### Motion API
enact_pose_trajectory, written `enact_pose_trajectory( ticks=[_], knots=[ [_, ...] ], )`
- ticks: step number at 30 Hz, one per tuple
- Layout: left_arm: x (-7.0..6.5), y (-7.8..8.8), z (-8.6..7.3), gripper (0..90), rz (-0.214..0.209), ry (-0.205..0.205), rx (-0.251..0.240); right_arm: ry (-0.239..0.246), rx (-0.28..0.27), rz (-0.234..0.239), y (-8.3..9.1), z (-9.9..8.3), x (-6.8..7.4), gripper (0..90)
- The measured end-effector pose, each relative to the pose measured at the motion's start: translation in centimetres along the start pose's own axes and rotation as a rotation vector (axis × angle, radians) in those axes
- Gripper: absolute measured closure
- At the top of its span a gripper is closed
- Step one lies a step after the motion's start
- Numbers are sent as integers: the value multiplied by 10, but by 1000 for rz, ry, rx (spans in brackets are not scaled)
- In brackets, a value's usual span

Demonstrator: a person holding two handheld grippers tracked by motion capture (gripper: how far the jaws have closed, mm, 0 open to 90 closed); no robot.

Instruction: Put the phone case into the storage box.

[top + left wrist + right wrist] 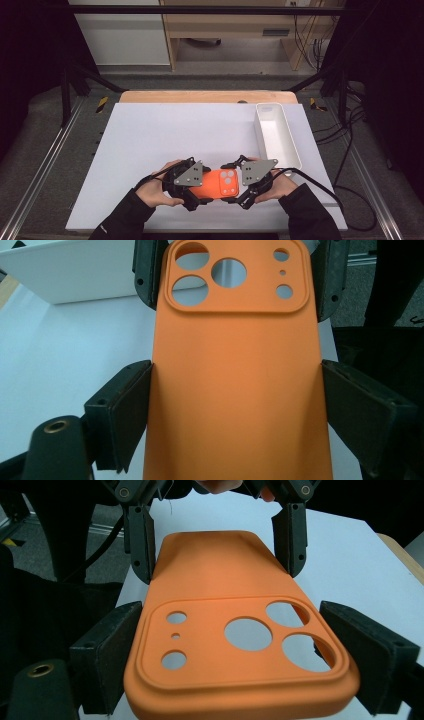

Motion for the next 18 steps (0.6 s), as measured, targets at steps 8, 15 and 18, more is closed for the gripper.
enact_pose_trajectory(
  ticks=[8,15,18],
  knots=[
    [0,-4,-2,155,-25,-1,-2,-16,15,31,0,0,0,154],
    [0,-5,-2,155,-23,-2,3,-16,23,40,1,-1,0,160],
    [0,-6,-2,155,-27,0,6,-13,27,38,0,-1,1,161]
  ],
)
Point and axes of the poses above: each handheld gripper's, and its own axes: y roughly backward along the jaws, z roughly out of its top, x roughly to its left, the point moved 1 cm from there along -y, roughly forward along the jaws, and after that the axes turned 15 degrees about x, right-handed, at the moved point
